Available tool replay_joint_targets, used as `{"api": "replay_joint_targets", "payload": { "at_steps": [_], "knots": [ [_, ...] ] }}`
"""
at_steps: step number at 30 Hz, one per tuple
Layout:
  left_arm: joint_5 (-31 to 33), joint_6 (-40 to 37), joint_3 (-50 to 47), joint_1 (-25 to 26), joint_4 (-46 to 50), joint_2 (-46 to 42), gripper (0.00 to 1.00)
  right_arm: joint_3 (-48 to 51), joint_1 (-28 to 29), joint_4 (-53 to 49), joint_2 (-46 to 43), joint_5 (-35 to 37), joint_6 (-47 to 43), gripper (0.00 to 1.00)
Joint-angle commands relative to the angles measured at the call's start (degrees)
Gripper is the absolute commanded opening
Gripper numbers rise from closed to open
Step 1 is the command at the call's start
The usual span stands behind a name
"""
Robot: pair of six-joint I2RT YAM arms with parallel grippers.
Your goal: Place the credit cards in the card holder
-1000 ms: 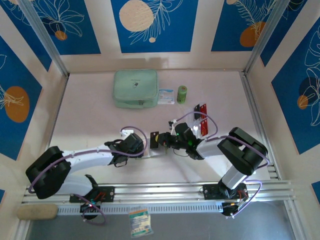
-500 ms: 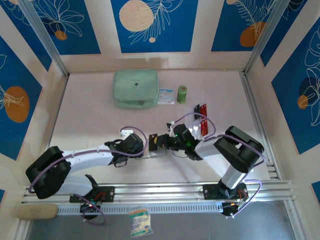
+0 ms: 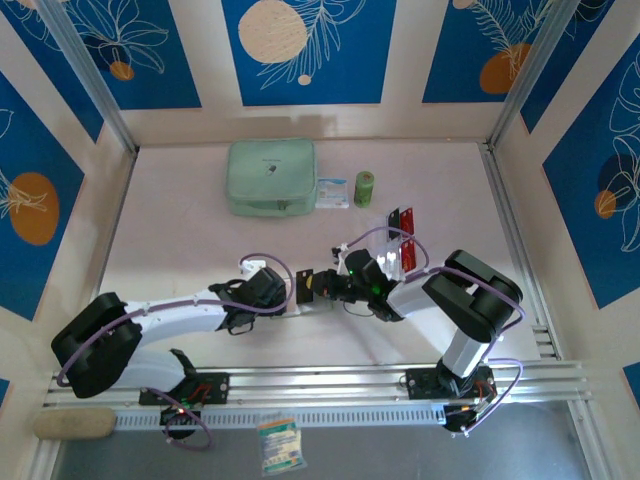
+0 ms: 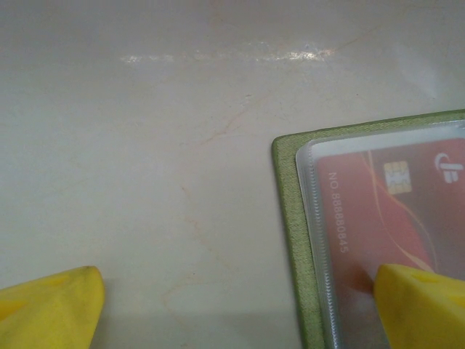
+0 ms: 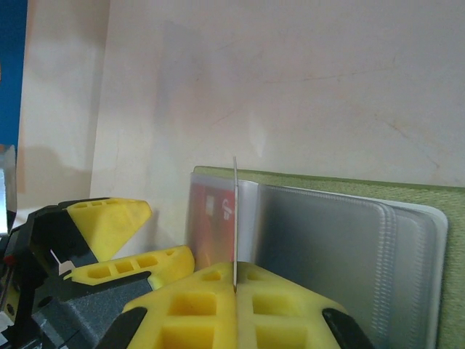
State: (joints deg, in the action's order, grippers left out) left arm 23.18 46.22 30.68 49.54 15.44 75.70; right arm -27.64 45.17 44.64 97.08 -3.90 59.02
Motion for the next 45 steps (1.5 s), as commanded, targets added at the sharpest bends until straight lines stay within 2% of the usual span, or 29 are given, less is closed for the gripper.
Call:
{"api": "replay_joint_targets", "payload": {
  "at_steps": [1, 29, 45],
  "knots": [
    [1.3, 0.6, -1.0, -0.4, 1.3, -0.8, 0.95, -0.6, 0.4, 1.4, 0.1, -0.5, 0.2, 0.0],
    [1.1, 0.6, -1.1, -0.4, 1.0, -0.8, 0.94, -0.5, 1.1, 3.9, 3.1, -2.6, 1.4, 0.0],
    [1.1, 0.7, -1.2, -0.4, 1.1, -1.2, 0.94, 0.1, 1.0, 4.1, 1.5, -2.1, 1.8, 0.0]
  ]
}}
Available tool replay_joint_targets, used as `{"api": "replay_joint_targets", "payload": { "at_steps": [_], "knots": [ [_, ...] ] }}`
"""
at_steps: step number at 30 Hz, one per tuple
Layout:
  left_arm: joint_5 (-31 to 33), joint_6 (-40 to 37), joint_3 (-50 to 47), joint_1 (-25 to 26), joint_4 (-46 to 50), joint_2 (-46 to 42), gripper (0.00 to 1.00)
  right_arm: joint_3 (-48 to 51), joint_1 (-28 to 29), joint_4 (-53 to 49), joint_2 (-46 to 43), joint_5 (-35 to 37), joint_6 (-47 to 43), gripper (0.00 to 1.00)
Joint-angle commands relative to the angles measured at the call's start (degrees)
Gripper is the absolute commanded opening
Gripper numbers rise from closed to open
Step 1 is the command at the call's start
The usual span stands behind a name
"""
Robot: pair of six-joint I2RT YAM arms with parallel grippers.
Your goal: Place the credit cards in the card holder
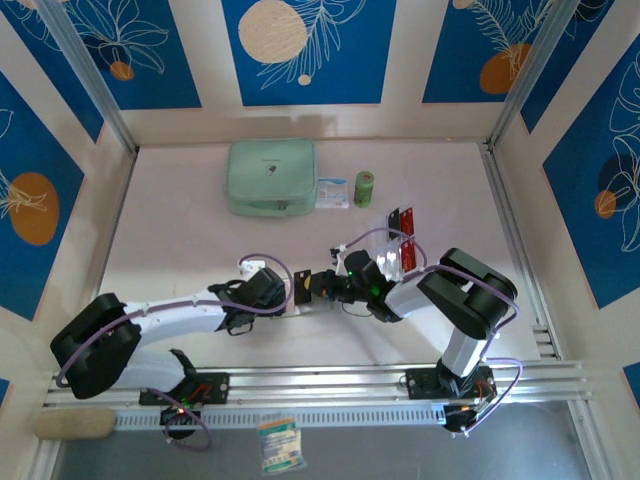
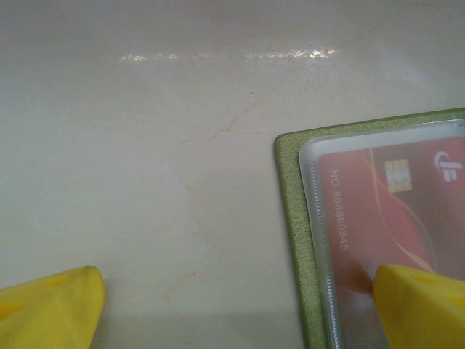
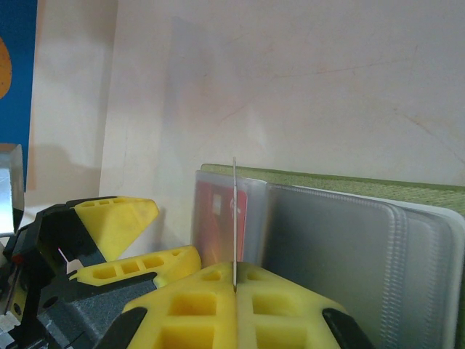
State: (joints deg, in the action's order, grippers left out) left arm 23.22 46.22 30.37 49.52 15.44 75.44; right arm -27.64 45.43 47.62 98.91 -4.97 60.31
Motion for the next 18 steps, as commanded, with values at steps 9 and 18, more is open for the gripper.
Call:
{"api": "replay_joint_targets", "payload": {
  "at_steps": [9, 18],
  "knots": [
    [1.0, 0.7, -0.8, -0.4, 1.2, -1.1, 0.94, 0.1, 0.7, 1.1, -0.7, -0.9, 0.6, 0.0],
    [1.2, 0.6, -0.7, -0.3, 1.5, -1.4, 0.95, 0.0, 0.7, 1.0, -1.0, -0.7, 0.9, 0.0]
  ]
}}
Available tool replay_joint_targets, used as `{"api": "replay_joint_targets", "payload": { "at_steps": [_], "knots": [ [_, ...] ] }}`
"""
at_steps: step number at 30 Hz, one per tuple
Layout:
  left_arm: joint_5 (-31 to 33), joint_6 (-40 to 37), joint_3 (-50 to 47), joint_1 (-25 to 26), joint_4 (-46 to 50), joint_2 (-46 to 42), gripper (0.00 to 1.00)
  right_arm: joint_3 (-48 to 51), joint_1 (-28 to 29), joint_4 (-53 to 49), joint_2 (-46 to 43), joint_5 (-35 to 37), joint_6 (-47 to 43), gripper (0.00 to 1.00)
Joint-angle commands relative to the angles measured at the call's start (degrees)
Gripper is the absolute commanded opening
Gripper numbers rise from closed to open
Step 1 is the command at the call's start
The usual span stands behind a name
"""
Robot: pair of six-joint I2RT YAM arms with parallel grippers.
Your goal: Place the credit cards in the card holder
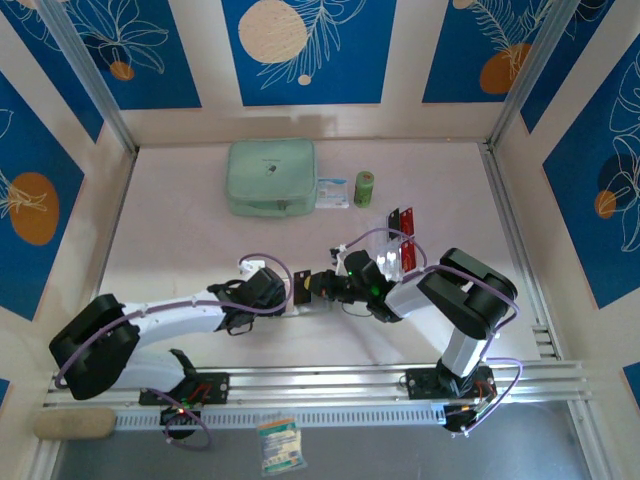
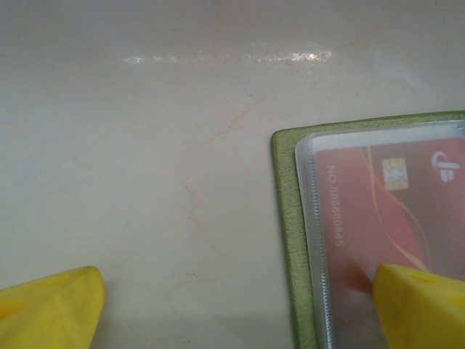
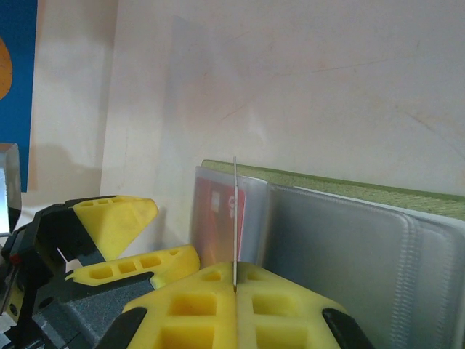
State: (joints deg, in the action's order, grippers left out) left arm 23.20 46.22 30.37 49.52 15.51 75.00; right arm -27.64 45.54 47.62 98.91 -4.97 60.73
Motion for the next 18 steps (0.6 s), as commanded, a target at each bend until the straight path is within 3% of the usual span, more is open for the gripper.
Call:
{"api": "replay_joint_targets", "payload": {
  "at_steps": [1, 18],
  "knots": [
    [1.1, 0.5, -0.6, -0.4, 1.4, -1.0, 0.94, 0.1, 0.6, 1.1, -1.0, -0.7, 0.5, 0.0],
    [1.3, 0.7, -1.2, -0.4, 1.8, -1.9, 0.94, 0.2, 0.7, 1.9, 0.6, -0.4, 1.7, 0.0]
  ]
}}
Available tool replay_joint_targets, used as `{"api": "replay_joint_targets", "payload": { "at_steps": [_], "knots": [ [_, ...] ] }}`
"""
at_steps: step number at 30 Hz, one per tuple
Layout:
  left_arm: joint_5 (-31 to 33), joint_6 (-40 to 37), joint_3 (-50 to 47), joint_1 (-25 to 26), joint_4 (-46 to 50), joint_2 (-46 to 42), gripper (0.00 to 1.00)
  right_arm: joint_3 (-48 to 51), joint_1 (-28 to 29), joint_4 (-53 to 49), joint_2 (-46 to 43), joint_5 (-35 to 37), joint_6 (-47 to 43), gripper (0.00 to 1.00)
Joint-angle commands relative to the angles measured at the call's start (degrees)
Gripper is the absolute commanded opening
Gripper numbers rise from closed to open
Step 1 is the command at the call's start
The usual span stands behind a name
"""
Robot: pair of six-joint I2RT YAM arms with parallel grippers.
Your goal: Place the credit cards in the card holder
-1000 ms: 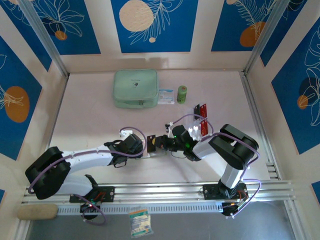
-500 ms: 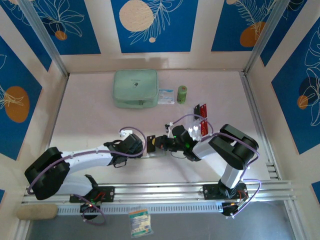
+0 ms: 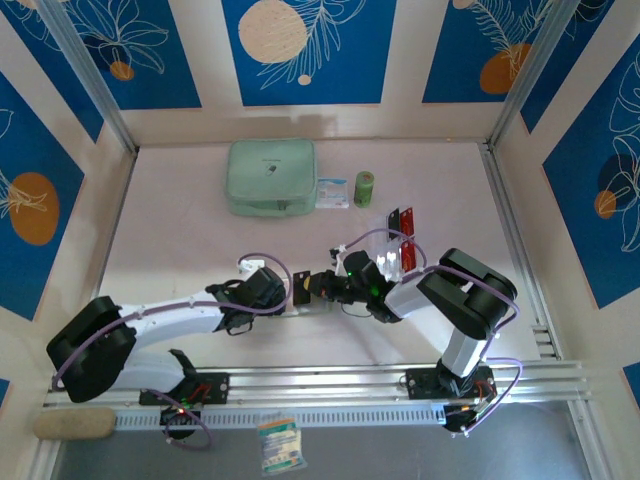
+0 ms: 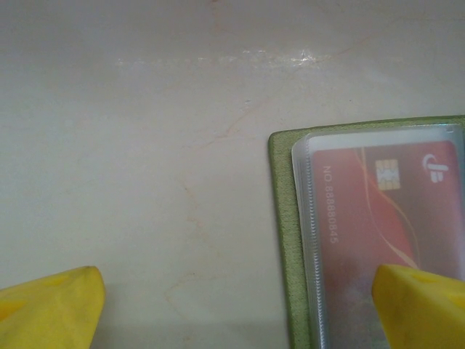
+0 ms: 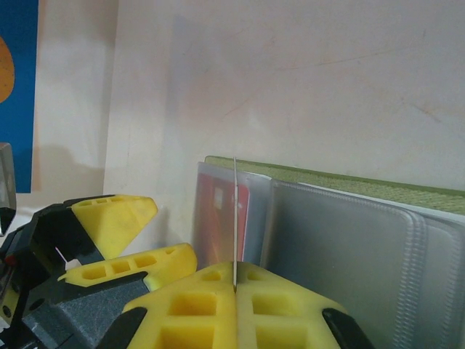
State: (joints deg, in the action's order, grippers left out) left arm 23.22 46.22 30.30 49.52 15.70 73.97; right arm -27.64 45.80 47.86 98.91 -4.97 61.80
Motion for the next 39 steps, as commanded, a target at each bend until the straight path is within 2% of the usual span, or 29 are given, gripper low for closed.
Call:
{"api": "replay_joint_targets", "payload": {
  "at_steps": [1, 17, 39],
  "knots": [
    [1.3, 0.7, -1.1, -0.4, 1.6, -0.8, 0.95, 0.3, 0.4, 1.9, 0.7, -0.4, 0.8, 0.0],
    [1.2, 1.0, -2.1, -0.4, 1.3, -0.6, 0.94, 1.6, 1.0, 2.9, 1.4, 0.6, 1.9, 0.0],
    [1.2, 1.4, -2.9, -0.4, 0.9, -0.9, 0.92, 3.6, 3.0, 2.6, 1.4, 6.0, 3.6, 0.0]
  ]
}}
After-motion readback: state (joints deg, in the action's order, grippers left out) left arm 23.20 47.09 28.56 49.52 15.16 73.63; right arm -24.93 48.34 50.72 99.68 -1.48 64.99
